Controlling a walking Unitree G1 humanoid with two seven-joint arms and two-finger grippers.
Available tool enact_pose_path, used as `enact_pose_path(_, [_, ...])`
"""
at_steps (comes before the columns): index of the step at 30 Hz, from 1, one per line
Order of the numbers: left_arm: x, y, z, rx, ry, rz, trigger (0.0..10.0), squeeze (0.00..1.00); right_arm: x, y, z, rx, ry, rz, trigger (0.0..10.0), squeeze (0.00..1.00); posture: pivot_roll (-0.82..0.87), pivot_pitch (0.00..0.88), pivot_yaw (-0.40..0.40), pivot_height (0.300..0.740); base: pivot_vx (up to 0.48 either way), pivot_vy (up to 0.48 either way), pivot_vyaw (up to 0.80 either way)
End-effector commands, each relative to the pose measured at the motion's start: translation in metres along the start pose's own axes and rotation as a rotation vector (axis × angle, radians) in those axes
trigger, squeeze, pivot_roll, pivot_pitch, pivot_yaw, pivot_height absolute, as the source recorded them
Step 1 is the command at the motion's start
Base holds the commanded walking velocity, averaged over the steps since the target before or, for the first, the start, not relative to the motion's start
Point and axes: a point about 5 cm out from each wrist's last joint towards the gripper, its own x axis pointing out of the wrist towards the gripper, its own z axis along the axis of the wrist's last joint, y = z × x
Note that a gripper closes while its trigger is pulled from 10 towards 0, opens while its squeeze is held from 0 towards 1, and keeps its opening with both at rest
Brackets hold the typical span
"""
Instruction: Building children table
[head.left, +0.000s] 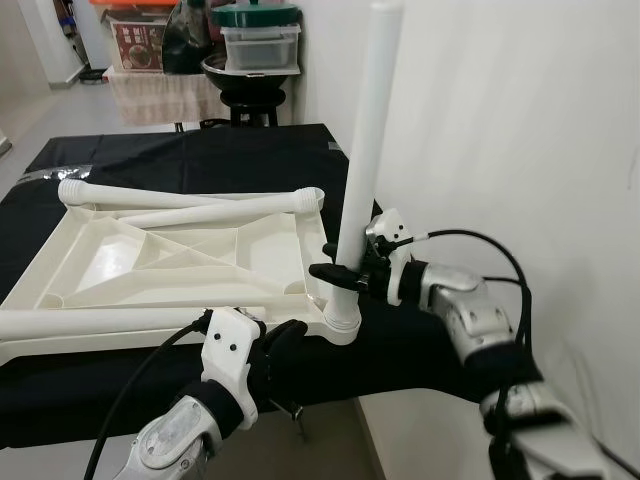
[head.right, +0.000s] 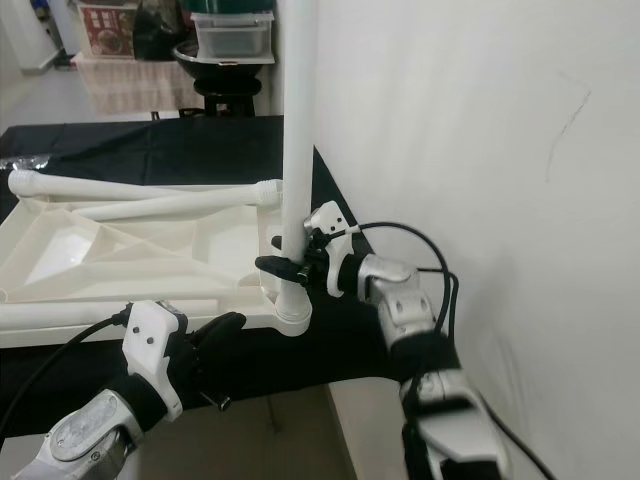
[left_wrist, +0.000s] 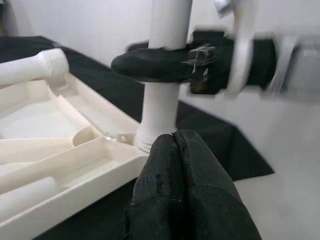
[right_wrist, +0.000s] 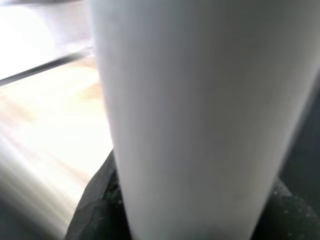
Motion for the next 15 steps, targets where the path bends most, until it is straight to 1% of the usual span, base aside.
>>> enact_pose_path(1, [-0.002,-0.001,-0.001,-0.003,0.003,0.000,10.0,0.00,-0.014,-0.021,-0.033,0.056,0.196,-0.276,0.0,0.00,-0.01,0.054,-0.102,0.740,0.000,0.000,0.00])
enact_pose_path(2, [-0.002,0.000,-0.001,-0.003,0.004,0.000,10.0,0.00,-0.024,0.003,-0.044,0.084,0.212,-0.293,0.0,0.00,0.00,0.058,-0.090,0.740,0.000,0.000,0.00])
enact_pose_path(3, [-0.002,0.000,-0.001,-0.003,0.004,0.000,10.0,0.00,-0.024,0.003,-0.044,0.084,0.212,-0.293,0.0,0.00,0.00,0.058,-0.090,0.740,0.000,0.000,0.00])
enact_pose_path(4, [-0.001,0.001,-0.002,0.000,0.007,0.002,10.0,0.00,-0.024,0.023,-0.049,0.071,0.206,-0.235,0.0,0.00,-0.01,0.040,-0.082,0.740,0.000,0.000,0.00])
enact_pose_path(5, [-0.001,0.001,-0.002,0.002,0.009,0.003,10.0,0.00,-0.019,0.036,-0.049,0.037,0.185,-0.147,0.0,0.00,0.00,0.032,-0.086,0.740,0.000,0.000,0.00])
enact_pose_path(6, [-0.001,0.001,-0.002,0.002,0.009,0.003,10.0,0.00,-0.019,0.036,-0.049,0.037,0.185,-0.147,0.0,0.00,0.00,0.032,-0.086,0.740,0.000,0.000,0.00])
enact_pose_path(7, [0.000,0.002,-0.003,0.002,0.010,0.003,10.0,0.00,-0.014,0.043,-0.047,0.003,0.161,-0.092,0.0,0.00,0.00,0.033,-0.087,0.740,0.000,0.000,0.00])
enact_pose_path(8, [0.000,0.002,-0.003,0.002,0.010,0.003,10.0,0.00,-0.014,0.043,-0.047,0.003,0.161,-0.092,0.0,0.00,0.00,0.033,-0.087,0.740,0.000,0.000,0.00])
enact_pose_path(9, [0.001,0.003,-0.004,0.003,0.010,0.002,10.0,0.00,-0.009,0.042,-0.044,-0.029,0.144,-0.084,0.0,0.00,0.00,0.032,-0.087,0.740,0.000,0.000,0.00])
enact_pose_path(10, [0.001,0.003,-0.004,0.003,0.010,0.002,10.0,0.00,-0.009,0.042,-0.044,-0.029,0.144,-0.084,0.0,0.00,0.00,0.032,-0.087,0.740,0.000,0.000,0.00])
enact_pose_path(11, [0.001,0.003,-0.004,0.004,0.009,0.002,10.0,0.00,-0.003,0.037,-0.042,-0.044,0.136,-0.086,0.0,0.00,0.00,0.018,-0.089,0.740,0.000,0.000,0.00])
enact_pose_path(12, [0.001,0.003,-0.004,0.004,0.009,0.002,10.0,0.00,-0.003,0.037,-0.042,-0.044,0.136,-0.086,0.0,0.00,0.00,0.018,-0.089,0.740,0.000,0.000,0.00])
enact_pose_path(13, [0.002,0.003,-0.004,0.006,0.007,0.007,10.0,0.00,0.000,0.031,-0.036,-0.079,0.118,-0.104,6.8,0.00,0.00,0.017,-0.091,0.740,0.000,0.000,0.00])
enact_pose_path(14, [0.003,0.003,-0.004,0.010,0.005,0.012,10.0,0.00,0.001,0.024,-0.028,-0.092,0.090,-0.107,10.0,0.00,0.00,0.015,-0.089,0.740,0.000,0.000,0.00])
enact_pose_path(15, [0.003,0.004,-0.004,0.011,0.002,0.017,10.0,0.00,0.000,0.019,-0.020,-0.101,0.060,-0.100,10.0,1.00,-0.01,0.017,-0.086,0.740,0.000,0.000,0.00])
